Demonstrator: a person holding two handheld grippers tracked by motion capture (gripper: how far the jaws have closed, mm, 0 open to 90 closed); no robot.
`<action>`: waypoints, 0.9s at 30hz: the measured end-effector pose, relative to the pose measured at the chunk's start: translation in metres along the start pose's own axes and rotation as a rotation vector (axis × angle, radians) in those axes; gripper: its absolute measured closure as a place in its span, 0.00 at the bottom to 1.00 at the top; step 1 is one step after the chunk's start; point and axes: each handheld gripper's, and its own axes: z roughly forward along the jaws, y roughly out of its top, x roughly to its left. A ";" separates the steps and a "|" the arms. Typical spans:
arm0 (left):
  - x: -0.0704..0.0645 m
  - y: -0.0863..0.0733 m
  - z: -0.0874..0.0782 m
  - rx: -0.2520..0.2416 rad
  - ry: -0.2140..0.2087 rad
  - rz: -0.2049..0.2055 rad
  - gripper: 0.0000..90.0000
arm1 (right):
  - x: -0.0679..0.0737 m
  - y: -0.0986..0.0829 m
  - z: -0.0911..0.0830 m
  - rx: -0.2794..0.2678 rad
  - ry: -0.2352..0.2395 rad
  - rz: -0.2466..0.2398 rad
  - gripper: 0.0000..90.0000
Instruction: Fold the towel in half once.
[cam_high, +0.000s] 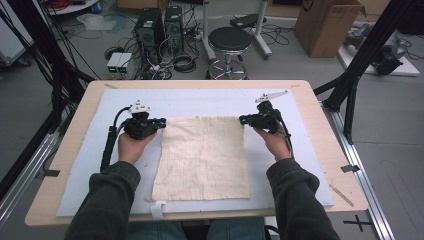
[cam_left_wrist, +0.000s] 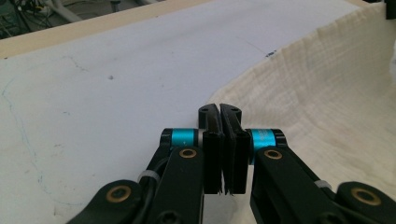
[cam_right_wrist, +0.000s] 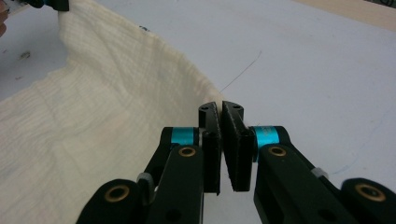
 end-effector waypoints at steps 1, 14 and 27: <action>-0.001 0.000 -0.002 -0.004 -0.002 0.003 0.97 | 0.002 0.000 -0.002 -0.007 0.001 -0.012 0.96; -0.016 -0.013 -0.024 0.009 -0.017 0.076 0.97 | 0.020 -0.011 -0.022 -0.012 0.043 -0.061 0.96; -0.040 -0.011 -0.039 0.011 -0.045 0.178 0.97 | 0.042 -0.023 -0.032 0.000 0.075 -0.109 0.96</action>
